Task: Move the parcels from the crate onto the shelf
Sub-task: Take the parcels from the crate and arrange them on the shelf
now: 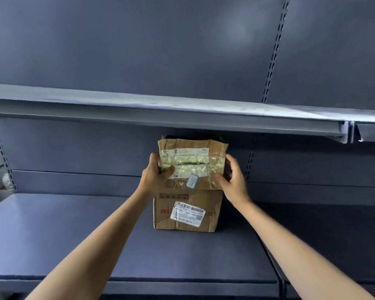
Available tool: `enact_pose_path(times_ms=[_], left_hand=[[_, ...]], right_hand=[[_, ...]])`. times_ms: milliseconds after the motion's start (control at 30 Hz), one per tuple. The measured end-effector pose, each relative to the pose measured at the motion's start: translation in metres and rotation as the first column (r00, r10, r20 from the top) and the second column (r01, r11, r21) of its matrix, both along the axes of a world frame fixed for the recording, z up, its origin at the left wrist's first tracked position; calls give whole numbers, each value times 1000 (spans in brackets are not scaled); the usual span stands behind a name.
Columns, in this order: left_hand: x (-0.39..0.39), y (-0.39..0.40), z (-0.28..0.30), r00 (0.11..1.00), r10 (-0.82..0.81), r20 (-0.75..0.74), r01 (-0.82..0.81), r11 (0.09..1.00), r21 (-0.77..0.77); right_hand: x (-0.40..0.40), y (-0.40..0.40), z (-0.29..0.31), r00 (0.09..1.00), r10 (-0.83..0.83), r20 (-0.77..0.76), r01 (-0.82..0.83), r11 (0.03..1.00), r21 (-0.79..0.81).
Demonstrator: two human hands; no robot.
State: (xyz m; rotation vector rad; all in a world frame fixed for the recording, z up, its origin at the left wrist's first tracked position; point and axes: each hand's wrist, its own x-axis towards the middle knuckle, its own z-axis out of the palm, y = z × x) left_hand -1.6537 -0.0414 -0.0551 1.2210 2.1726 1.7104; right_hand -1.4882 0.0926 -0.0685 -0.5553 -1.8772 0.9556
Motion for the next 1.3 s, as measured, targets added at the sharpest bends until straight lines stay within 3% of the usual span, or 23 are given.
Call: enact_pose_path(times_ms=[200, 567, 833, 1033, 1167, 1300], left_hand=[[-21, 34, -16, 995, 42, -87, -44, 999, -19], [-27, 38, -29, 994, 71, -81, -69, 997, 31], [-24, 32, -28, 997, 54, -62, -52, 998, 24], [-23, 14, -24, 998, 30, -48, -36, 992, -118], [-23, -21, -35, 982, 63, -178, -108, 962, -253], [-16, -66, -58, 979, 33, -201, -112, 910, -398]], right_hand=[[-23, 32, -16, 1000, -9, -5, 9, 999, 39], [-32, 34, -36, 994, -67, -85, 75, 993, 87], [-28, 25, -34, 998, -40, -56, 44, 996, 80], [-24, 17, -35, 995, -93, -22, 94, 995, 40], [1, 4, -44, 988, -151, 31, 151, 989, 4], [35, -19, -60, 979, -158, 128, 163, 986, -28]])
